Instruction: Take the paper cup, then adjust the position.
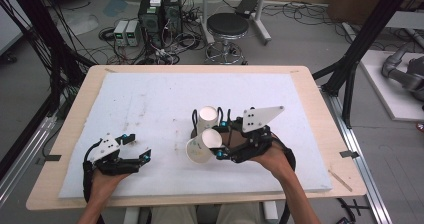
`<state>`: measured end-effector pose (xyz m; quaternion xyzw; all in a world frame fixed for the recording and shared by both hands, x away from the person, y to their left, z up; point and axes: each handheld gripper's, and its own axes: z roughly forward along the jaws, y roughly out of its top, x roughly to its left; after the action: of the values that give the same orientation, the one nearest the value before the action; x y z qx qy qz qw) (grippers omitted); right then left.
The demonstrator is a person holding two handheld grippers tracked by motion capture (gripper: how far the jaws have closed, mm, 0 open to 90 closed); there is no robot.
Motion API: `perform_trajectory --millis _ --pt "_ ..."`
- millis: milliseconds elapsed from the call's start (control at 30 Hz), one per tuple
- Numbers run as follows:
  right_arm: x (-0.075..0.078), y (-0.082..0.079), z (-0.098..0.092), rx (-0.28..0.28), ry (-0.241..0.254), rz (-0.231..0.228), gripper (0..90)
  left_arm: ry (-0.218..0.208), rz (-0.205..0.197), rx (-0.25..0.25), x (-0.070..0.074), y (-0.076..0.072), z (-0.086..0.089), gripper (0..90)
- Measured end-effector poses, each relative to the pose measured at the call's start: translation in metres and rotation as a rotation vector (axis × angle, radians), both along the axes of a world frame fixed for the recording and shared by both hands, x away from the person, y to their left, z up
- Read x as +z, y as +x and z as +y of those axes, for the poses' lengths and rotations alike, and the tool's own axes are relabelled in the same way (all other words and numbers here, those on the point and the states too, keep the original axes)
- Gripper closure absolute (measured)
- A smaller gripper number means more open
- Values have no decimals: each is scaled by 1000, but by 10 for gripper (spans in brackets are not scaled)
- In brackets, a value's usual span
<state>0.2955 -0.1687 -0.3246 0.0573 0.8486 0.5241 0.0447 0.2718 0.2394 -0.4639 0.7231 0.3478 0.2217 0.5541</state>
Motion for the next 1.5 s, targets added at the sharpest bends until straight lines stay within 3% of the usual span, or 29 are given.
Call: perform_trajectory --millis 300,400,500,1233,1367,1500 --pt "-32 -2 -10 3 139 38 384 8 3 2 0 0 -1 154" --pt "-37 -1 -12 2 123 41 383 17 6 -2 0 1 -2 155" --pt "-38 -2 -15 3 140 44 383 17 7 0 0 1 -2 155" --pt "-41 -2 -18 2 132 51 383 24 -9 1 0 -1 -3 155" --pt "-41 0 -18 1 126 53 383 33 -20 -24 1 -2 -4 154" --pt "-43 2 -18 -5 122 58 383 15 -44 -55 7 -2 -3 155"
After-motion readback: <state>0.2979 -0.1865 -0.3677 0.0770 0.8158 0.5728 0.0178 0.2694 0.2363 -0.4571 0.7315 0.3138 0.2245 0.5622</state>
